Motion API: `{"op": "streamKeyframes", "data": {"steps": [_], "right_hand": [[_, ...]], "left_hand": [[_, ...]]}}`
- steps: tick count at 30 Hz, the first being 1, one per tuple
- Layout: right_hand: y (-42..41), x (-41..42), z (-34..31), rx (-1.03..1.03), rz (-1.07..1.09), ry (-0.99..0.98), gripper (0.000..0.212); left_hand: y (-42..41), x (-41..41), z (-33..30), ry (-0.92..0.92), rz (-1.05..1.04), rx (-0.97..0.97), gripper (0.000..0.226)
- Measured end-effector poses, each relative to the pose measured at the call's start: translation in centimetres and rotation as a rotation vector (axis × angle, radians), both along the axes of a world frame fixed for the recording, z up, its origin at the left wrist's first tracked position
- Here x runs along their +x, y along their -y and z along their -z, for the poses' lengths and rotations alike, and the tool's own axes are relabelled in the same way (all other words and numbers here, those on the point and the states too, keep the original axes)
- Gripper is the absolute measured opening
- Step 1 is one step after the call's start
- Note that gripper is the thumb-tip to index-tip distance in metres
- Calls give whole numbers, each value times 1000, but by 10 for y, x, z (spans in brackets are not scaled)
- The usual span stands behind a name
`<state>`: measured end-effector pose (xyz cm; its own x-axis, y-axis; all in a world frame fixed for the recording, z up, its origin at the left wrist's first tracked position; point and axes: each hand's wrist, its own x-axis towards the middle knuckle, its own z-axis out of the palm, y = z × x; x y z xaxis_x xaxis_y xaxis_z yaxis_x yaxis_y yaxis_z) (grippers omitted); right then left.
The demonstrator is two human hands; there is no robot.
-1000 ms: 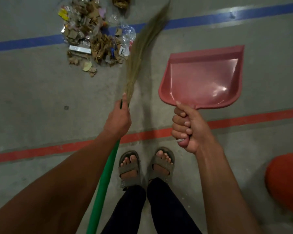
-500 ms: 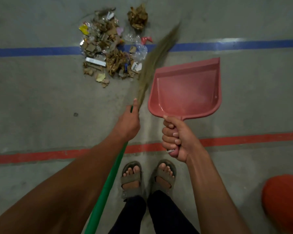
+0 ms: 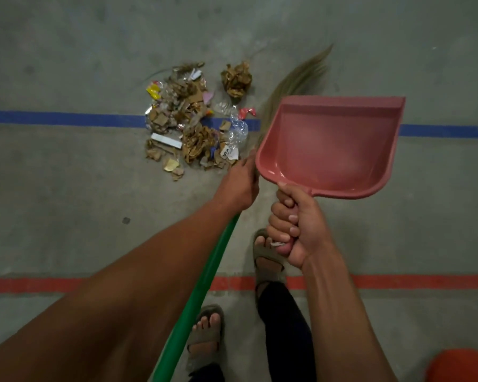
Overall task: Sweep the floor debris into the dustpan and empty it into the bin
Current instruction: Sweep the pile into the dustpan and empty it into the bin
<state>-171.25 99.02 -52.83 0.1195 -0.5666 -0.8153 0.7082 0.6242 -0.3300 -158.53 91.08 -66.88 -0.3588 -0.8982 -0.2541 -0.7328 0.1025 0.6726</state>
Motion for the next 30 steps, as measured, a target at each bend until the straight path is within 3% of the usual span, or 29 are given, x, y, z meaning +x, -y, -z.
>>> {"op": "streamKeyframes", "data": {"steps": [4,9,16,21,26,30], "right_hand": [[55,-37,15,24,-63,-86,43],[116,-66,33,48,-132,-105,41],[129,-58,55,135,-212,-53,39],[126,-54,63,149,-207,-10,39],[125,-48,68,160,-220,-9,39],[118,-42,69,172,-237,-29,39]], "left_hand": [[56,-32,32,23,-142,43,58],[111,-65,62,45,-421,241,52],[94,-64,54,67,-655,313,57],[53,-48,52,122,-463,207,67],[24,-26,75,267,-184,329,76],[0,-2,72,374,-298,381,80]]}}
